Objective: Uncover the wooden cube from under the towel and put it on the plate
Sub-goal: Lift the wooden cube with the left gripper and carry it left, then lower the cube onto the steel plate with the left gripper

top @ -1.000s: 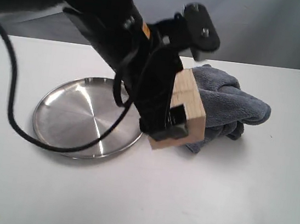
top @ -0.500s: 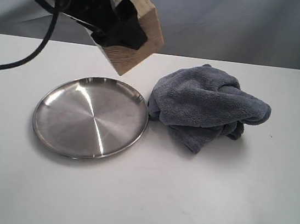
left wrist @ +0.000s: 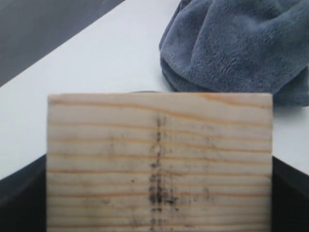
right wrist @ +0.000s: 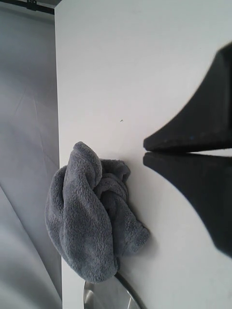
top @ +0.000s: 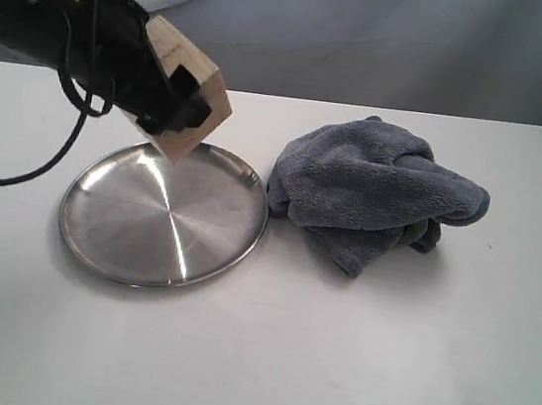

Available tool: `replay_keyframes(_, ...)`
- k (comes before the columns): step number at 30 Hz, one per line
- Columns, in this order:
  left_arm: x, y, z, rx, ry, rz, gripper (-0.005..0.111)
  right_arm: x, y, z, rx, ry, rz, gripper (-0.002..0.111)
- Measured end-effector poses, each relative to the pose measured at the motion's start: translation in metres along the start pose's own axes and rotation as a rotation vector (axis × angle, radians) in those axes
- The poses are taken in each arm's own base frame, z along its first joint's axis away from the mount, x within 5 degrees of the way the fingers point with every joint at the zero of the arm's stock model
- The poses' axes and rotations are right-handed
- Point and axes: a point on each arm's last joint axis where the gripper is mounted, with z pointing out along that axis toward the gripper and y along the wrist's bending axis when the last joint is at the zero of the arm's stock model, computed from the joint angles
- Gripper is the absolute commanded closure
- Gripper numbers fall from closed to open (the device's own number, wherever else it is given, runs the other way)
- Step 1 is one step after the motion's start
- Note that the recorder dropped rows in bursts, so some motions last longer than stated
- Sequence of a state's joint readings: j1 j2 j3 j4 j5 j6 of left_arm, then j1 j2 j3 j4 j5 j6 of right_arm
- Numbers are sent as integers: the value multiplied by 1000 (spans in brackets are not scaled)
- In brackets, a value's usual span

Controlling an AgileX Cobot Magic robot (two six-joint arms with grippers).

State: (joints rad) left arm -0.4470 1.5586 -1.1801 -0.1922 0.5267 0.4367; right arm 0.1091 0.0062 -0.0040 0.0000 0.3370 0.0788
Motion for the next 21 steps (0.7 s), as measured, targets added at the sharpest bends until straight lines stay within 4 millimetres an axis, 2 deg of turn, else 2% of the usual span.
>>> replay_keyframes(4,18,0,27,-10,48,13,107,0,0,0,0,0,0,108)
replay_keyframes(9,32,0,57,-10,85,4,107,0,0,0,0,0,0,108)
replay_keyframes(14,43,1,85,-13,111,-2,107,0,0,0,0,0,0,108)
replay_keyframes(21,52,3,115,-46,75,-8,107,0,0,0,0,0,0,108)
